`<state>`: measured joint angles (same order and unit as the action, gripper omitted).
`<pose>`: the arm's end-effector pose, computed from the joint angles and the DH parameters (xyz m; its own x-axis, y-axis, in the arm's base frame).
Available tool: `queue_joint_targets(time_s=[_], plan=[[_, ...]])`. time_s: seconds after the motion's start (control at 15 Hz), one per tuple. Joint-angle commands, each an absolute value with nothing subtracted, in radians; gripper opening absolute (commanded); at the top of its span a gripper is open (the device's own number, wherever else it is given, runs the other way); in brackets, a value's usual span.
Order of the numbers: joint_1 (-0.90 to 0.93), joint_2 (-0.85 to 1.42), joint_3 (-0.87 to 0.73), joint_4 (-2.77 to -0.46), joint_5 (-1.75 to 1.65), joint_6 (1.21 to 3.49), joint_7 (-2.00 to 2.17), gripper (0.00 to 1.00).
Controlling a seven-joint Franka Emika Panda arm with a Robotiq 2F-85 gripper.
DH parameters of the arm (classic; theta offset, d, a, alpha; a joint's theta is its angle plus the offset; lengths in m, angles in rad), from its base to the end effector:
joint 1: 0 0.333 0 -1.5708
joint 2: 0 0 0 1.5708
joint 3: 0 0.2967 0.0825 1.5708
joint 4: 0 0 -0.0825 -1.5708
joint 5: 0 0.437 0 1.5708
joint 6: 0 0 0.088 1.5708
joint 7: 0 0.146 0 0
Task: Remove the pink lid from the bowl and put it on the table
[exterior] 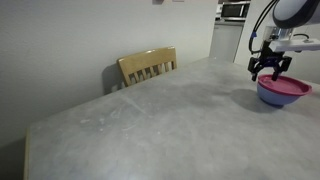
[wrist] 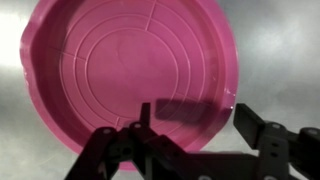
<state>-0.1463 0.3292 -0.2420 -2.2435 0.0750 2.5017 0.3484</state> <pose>0.5137 -0.2193 0.1171 0.7038 -0.7092 -0.0425 -0.7071 -0.7050 0.0542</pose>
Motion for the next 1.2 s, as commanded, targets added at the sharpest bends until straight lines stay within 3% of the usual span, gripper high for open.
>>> queue_joint_targets(time_s=[0.0, 0.53, 1.13], plan=[[-0.152, 0.348, -0.241, -2.211, 0.073, 2.462, 0.342, 0.55], [-0.155, 0.347, -0.238, -2.201, 0.077, 2.439, 0.337, 0.01], [-0.135, 0.292, -0.247, -2.235, 0.034, 2.437, 0.338, 0.03]])
